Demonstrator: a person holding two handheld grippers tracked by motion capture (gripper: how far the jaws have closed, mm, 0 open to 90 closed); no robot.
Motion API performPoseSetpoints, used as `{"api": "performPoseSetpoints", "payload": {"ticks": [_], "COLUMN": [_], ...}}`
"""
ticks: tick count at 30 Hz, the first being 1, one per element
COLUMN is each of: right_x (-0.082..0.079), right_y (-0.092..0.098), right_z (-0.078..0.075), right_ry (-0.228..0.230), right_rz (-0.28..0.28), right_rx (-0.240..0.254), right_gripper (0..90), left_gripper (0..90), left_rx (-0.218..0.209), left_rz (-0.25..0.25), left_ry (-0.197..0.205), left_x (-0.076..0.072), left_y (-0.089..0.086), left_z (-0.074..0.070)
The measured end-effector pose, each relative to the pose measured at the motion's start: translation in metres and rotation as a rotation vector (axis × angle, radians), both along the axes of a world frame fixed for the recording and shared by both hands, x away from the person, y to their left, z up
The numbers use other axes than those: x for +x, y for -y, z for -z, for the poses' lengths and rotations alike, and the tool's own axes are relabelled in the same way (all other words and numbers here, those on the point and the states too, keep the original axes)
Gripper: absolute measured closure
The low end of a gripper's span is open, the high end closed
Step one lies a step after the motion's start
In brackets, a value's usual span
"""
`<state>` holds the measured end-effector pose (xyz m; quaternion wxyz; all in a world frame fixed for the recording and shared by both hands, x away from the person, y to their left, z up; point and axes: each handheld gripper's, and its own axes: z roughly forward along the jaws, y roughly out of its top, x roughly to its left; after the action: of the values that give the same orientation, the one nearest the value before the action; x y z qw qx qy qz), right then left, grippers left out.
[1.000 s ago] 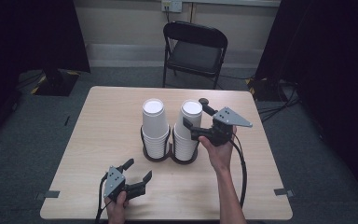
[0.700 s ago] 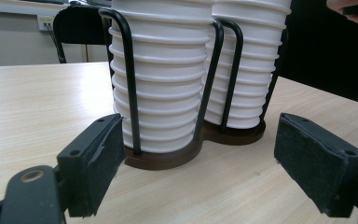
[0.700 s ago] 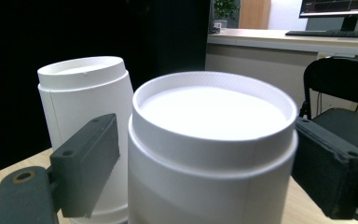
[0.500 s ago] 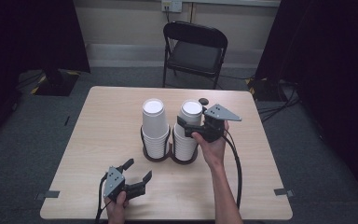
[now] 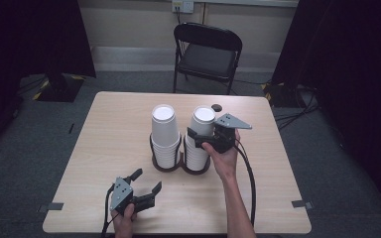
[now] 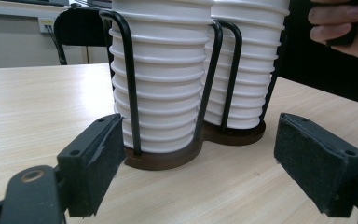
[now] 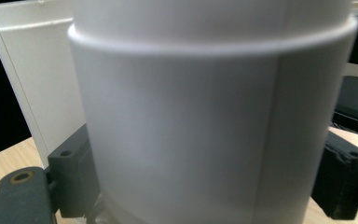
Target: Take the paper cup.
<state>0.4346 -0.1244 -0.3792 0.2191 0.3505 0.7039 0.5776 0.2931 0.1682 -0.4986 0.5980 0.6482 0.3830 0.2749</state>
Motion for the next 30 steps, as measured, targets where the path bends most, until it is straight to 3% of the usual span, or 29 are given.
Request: {"api": "performPoseSetpoints", "payload": {"ticks": [11, 21, 30], "right_x": [0.0010, 0.0015, 0.0005], "right_y": [-0.0024, -0.0012, 0.0001], "right_z": [0.0037, 0.0033, -0.0018], "right_ry": [0.004, -0.010, 0.011], "right_rz": [0.006, 0.002, -0.004], "right_rx": [-0.028, -0.014, -0.008], "right_gripper": [12.2, 14.1, 15.2], "left_gripper": [15.9, 16.1, 19.9], "left_rx": [0.011, 0.015, 0.025], "left_rz": [-0.007, -0.006, -0.002], "left_ry": [0.007, 0.012, 0.004], "left_x": [-0.0008, -0.0011, -0.0003], "left_y": [0.0009, 0.0013, 0.0021], "left_z": [-0.0001, 0.0000, -0.0004]}}
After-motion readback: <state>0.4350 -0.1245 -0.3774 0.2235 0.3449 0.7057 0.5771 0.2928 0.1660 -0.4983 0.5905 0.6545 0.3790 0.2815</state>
